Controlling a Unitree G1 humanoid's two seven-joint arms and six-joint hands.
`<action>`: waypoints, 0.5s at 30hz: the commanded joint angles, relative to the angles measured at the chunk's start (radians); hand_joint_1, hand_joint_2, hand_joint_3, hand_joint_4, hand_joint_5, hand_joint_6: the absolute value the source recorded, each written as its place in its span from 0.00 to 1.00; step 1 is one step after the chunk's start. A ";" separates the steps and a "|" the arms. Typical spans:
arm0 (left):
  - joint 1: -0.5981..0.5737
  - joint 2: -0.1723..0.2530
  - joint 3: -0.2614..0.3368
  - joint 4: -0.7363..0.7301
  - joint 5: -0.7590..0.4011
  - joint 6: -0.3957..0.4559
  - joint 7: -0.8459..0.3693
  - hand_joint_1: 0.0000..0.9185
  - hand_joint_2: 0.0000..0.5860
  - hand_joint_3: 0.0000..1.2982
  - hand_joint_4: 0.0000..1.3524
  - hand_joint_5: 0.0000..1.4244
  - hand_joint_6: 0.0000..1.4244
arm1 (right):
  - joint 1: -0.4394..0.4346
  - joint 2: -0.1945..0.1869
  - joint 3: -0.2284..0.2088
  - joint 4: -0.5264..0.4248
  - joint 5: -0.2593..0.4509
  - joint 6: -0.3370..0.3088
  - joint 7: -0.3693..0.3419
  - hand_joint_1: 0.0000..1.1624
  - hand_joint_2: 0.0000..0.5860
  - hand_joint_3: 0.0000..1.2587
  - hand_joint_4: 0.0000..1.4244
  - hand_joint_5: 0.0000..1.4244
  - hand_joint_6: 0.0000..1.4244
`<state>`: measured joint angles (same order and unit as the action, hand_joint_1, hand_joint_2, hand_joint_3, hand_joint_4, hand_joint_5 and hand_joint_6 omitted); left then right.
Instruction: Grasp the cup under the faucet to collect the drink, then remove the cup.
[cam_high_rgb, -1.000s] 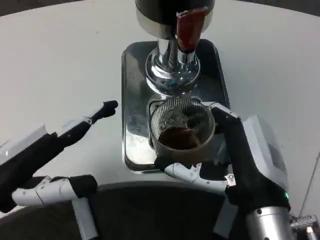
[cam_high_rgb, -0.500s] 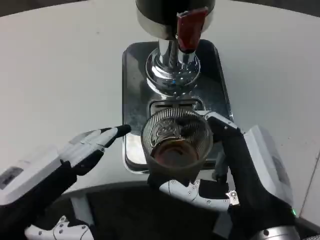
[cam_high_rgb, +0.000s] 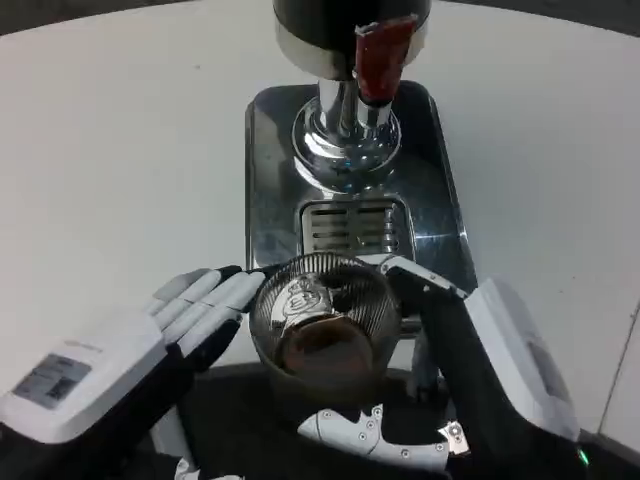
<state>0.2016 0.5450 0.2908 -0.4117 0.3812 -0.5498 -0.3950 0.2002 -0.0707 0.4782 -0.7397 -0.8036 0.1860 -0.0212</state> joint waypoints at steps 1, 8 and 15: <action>0.043 -0.017 -0.018 -0.053 0.051 0.043 0.025 0.25 0.15 0.00 0.00 0.00 0.00 | 0.024 0.015 0.042 -0.057 -0.013 -0.042 0.013 0.86 0.31 0.77 0.82 0.80 0.89; 0.079 -0.041 -0.037 -0.119 0.100 0.118 0.038 0.28 0.15 0.00 0.00 0.00 0.00 | 0.044 0.014 0.055 -0.081 -0.021 -0.042 0.039 0.86 0.31 0.77 0.81 0.80 0.90; 0.092 -0.047 -0.046 -0.141 0.108 0.158 0.045 0.29 0.15 0.00 0.00 0.00 0.00 | 0.069 0.004 0.054 -0.105 -0.022 -0.042 0.057 0.86 0.31 0.77 0.81 0.80 0.89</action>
<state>0.2729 0.5060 0.2556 -0.5347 0.4815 -0.4063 -0.3649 0.2341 -0.0916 0.4910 -0.7965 -0.8291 0.1786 0.0343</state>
